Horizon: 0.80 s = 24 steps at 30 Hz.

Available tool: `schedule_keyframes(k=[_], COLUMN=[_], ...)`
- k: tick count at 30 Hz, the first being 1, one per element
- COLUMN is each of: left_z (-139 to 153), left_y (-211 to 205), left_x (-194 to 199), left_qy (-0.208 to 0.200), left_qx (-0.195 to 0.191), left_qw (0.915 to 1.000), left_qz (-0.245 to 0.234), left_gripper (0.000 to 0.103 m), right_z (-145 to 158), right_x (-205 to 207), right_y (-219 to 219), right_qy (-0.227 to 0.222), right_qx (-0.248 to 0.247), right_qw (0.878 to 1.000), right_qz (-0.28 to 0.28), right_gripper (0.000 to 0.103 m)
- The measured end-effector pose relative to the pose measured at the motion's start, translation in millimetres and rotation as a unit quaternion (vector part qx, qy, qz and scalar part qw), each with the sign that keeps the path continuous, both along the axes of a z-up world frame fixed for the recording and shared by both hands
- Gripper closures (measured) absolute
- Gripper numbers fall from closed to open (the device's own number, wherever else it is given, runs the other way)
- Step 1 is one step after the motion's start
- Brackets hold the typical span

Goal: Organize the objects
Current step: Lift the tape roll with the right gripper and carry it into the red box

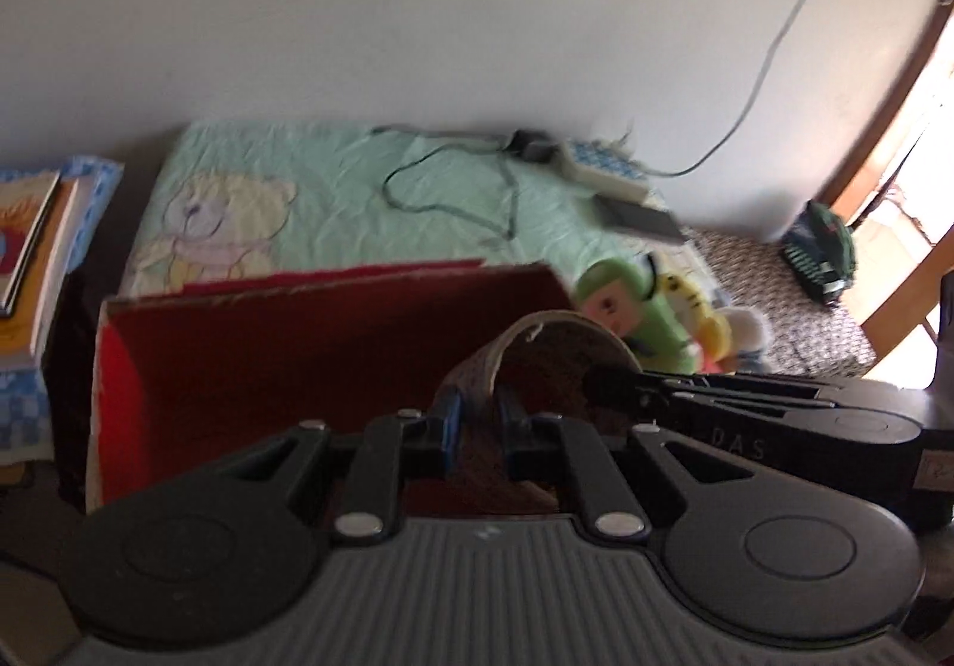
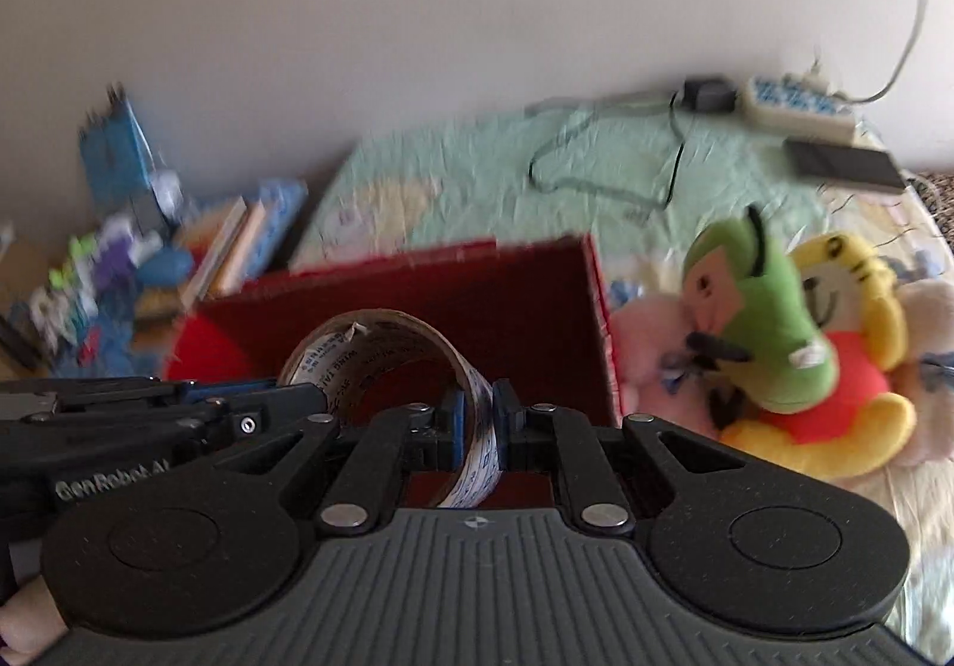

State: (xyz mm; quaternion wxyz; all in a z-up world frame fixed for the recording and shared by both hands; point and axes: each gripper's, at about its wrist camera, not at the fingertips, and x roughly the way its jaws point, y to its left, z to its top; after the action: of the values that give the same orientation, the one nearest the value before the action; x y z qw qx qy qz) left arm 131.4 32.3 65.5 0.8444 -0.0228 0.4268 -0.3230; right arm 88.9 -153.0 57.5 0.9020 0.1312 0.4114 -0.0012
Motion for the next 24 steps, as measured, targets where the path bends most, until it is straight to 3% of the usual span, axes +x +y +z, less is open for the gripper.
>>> schedule_keyframes(k=[4, 11, 19, 24], left_z=[-36.4, -68.1, -89.3, -90.6], left_y=[-8.8, -28.5, -28.6, -28.1], left_x=[21.7, 40.6, 61.8, 67.2], left_qy=[0.037, 0.073, 0.135, 0.136], left_qx=[0.035, 0.087, 0.094, 0.105], left_qw=[0.9986, 0.9931, 0.9854, 0.9834], left_qz=[0.013, 0.03, 0.043, 0.06], left_gripper=[0.095, 0.096, 0.094, 0.093], right_z=[-21.4, -43.4, -55.4, -57.5], right_x=[24.2, 51.4, 61.2, 66.0], right_y=[8.9, 13.3, 15.8, 17.4], right_qy=[0.04, 0.08, 0.092, 0.097], right_qx=[-0.032, -0.072, -0.088, -0.093], right_qw=[0.998, 0.993, 0.99, 0.989], right_qz=[0.024, 0.051, 0.066, 0.069], right_gripper=[0.092, 0.092, 0.093, 0.093])
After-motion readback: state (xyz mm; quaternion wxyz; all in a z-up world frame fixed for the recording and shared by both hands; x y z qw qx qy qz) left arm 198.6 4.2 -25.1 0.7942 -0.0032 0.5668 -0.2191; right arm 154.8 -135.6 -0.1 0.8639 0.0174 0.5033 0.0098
